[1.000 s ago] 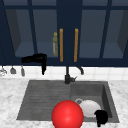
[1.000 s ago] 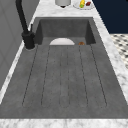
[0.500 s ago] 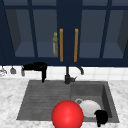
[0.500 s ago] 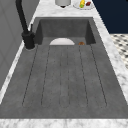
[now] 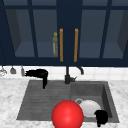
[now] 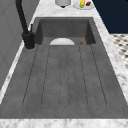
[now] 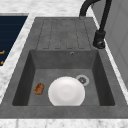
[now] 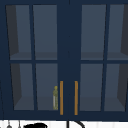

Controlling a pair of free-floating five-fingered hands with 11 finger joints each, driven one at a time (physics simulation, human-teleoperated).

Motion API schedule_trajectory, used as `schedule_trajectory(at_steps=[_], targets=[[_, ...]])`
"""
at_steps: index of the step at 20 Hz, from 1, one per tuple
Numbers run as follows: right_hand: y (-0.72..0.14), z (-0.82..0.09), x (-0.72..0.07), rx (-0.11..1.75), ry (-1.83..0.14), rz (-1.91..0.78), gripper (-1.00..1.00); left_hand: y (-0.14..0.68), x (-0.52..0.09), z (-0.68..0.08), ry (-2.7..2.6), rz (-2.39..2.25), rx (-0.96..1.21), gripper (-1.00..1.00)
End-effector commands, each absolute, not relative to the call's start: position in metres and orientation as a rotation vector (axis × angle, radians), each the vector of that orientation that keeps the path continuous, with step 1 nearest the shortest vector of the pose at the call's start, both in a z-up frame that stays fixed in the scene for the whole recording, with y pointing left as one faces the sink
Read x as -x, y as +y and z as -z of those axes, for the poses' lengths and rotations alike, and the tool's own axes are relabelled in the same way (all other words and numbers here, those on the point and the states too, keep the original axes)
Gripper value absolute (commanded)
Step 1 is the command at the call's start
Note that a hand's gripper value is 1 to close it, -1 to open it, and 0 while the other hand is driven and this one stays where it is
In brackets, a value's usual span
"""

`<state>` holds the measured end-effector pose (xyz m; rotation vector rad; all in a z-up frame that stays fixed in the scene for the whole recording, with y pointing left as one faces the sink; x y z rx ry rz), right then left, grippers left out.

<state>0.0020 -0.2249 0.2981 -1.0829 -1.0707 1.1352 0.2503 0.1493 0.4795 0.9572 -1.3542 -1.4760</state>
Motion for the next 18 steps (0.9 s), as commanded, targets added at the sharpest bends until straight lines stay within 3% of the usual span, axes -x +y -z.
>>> schedule_trajectory(at_steps=[1, 18], targets=[[-0.225, -0.298, -0.002, 1.083, -1.071, -1.135, 0.0, 0.149, -0.25, -0.456, -1.436, 1.569, -0.886, -1.0], [-0.225, -0.298, -0.002, 1.083, -1.071, -1.135, 0.0, 0.149, -0.251, -0.354, -1.597, 1.721, -0.73, -1.0]])
